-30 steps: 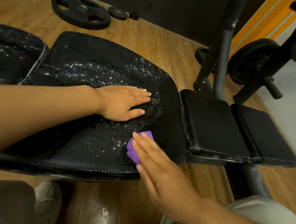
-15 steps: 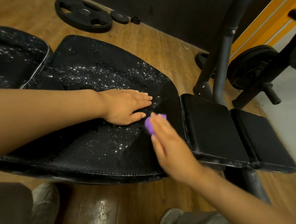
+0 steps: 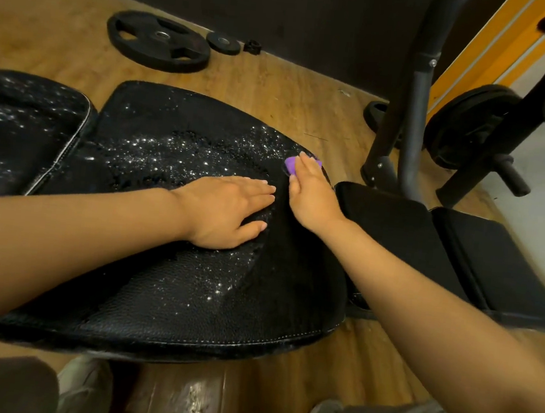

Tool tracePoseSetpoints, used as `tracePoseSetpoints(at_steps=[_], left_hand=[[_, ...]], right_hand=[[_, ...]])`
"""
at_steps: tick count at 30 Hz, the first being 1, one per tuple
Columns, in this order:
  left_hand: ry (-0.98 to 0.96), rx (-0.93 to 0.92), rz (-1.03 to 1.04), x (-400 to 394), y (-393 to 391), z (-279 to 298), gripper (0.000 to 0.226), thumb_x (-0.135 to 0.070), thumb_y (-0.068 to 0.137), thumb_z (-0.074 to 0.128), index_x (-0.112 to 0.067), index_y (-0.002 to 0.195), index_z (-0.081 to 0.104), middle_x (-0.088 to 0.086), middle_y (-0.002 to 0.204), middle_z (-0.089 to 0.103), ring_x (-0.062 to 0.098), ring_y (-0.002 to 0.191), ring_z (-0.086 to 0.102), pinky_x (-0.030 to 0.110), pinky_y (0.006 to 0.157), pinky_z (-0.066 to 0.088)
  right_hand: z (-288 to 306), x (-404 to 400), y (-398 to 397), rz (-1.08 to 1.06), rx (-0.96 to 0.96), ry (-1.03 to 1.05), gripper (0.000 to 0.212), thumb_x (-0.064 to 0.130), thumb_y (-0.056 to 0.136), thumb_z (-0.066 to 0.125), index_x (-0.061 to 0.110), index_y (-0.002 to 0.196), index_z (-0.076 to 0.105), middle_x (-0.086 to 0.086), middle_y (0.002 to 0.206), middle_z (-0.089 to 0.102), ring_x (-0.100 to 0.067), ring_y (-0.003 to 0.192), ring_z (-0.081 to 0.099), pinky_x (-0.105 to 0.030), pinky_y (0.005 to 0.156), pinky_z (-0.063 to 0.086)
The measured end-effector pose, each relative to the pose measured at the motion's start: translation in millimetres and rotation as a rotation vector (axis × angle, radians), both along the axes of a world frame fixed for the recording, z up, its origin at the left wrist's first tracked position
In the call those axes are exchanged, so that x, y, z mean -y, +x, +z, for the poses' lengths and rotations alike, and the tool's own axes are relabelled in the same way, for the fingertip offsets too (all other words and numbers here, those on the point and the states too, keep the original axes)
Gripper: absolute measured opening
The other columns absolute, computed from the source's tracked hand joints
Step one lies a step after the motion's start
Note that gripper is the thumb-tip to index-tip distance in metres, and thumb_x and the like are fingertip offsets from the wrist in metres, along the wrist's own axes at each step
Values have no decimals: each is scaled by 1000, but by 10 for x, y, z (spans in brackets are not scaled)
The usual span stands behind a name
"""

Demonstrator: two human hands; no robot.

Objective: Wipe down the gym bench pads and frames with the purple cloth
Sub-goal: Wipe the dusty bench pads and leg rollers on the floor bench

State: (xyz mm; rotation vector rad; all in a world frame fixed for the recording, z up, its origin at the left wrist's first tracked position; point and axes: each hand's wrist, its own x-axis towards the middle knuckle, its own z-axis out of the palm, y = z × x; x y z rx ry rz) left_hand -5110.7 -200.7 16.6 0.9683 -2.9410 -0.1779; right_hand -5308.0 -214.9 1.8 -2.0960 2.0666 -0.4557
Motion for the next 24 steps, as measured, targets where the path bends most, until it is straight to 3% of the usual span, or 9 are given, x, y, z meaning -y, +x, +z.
tracePoseSetpoints(at_steps=[5, 8, 11, 14, 16, 18, 24], left_hand=[[-1, -34, -1, -11, 1, -16, 62, -49, 100, 27, -21, 153, 17, -5, 161, 11, 8, 148, 7, 23, 120, 5], [-23, -55, -7, -11, 2, -32, 62, -50, 99, 27, -21, 153, 18, -5, 161, 11, 8, 147, 8, 22, 120, 5], [-46, -41, -15, -23, -4, -16, 63, -51, 99, 23, -20, 153, 17, -4, 162, 10, 8, 148, 6, 20, 118, 0], [-73, -48, -29, -29, 0, -13, 79, -60, 88, 1, -20, 153, 18, -3, 161, 11, 8, 148, 7, 16, 112, -6], [-77, -50, -28, -29, 2, -19, 91, -60, 77, -8, -19, 153, 22, -3, 161, 14, 8, 148, 9, 15, 111, -7], [-80, -74, -27, -36, 14, -41, 89, -59, 79, -4, -17, 151, 27, -1, 160, 19, 10, 147, 15, 16, 112, -5], [-118, -87, 1, -36, 40, -50, 72, -55, 90, 19, -13, 139, 50, 4, 148, 44, 17, 138, 40, 27, 112, 12]], right_hand=[[100, -975, -197, 402, 0, 28, 51, 20, 100, 38, 10, 149, 26, 0, 157, 19, -6, 146, 11, -16, 117, 5], [206, -1004, -379, 540, -14, 105, 51, 19, 100, 41, 11, 148, 28, 2, 157, 20, -3, 145, 12, -17, 118, 8], [140, -567, -457, 472, -55, 51, 49, 15, 100, 43, 9, 147, 31, -3, 156, 24, -10, 145, 16, -16, 117, 7], [37, 93, -378, 226, 8, -28, 46, 11, 101, 40, 2, 145, 31, -11, 155, 25, -21, 145, 17, -11, 113, 3], [3, 485, -208, 73, 45, -43, 46, 12, 102, 35, 0, 146, 29, -14, 155, 22, -25, 146, 15, -20, 115, 5], [-21, 727, -36, -23, 29, -45, 47, 14, 102, 32, 0, 147, 26, -15, 156, 20, -26, 146, 14, -27, 116, 6], [67, 69, -240, 306, 23, -25, 50, 16, 102, 38, 1, 148, 24, -11, 157, 18, -19, 146, 12, -16, 116, 1]])
